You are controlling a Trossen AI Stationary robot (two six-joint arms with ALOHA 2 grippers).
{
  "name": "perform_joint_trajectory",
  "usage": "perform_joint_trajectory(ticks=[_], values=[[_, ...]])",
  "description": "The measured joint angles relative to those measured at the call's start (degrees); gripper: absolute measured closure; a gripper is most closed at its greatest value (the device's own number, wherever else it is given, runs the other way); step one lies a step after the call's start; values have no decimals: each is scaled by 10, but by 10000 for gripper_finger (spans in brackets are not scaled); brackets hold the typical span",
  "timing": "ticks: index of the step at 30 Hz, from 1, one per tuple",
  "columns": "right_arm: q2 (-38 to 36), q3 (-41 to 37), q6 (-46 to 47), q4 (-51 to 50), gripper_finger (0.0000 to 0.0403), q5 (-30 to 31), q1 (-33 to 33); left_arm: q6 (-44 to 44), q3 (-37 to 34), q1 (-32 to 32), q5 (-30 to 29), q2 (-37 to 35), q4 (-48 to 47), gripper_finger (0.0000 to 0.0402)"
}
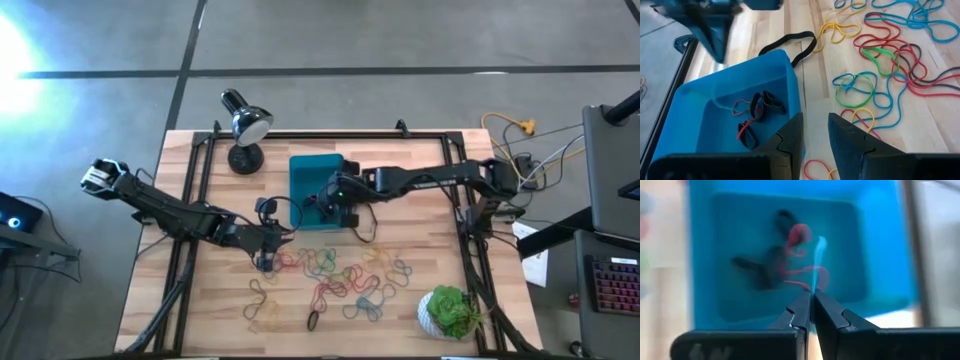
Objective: Pick and place rubber bands into bin
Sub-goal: Put the blue rubber band into the blue bin, then put the black rubber band into the blue bin
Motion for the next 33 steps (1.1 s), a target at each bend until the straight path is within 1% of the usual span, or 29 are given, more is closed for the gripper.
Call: perform_joint_trajectory(ticks=[2,3,11,14,17,23,29,33], values=[[2,-1,0,5,375,-46,-5,0,0,0,0,0,0,327],[2,-1,3,6,368,-59,-7,1,0,0,0,0,1,327],[-10,-2,19,4,300,-58,-6,10,0,0,0,0,6,327],[-14,-3,37,-26,278,-66,0,9,0,0,0,0,6,327],[-23,-3,70,-74,261,-89,9,9,0,0,0,0,6,327],[-29,-27,134,-135,246,-100,52,10,0,0,0,0,6,327],[-29,-66,190,-138,243,-101,97,10,0,0,0,0,6,327],[-29,-103,223,-109,243,-97,117,10,0,0,0,0,6,327]])
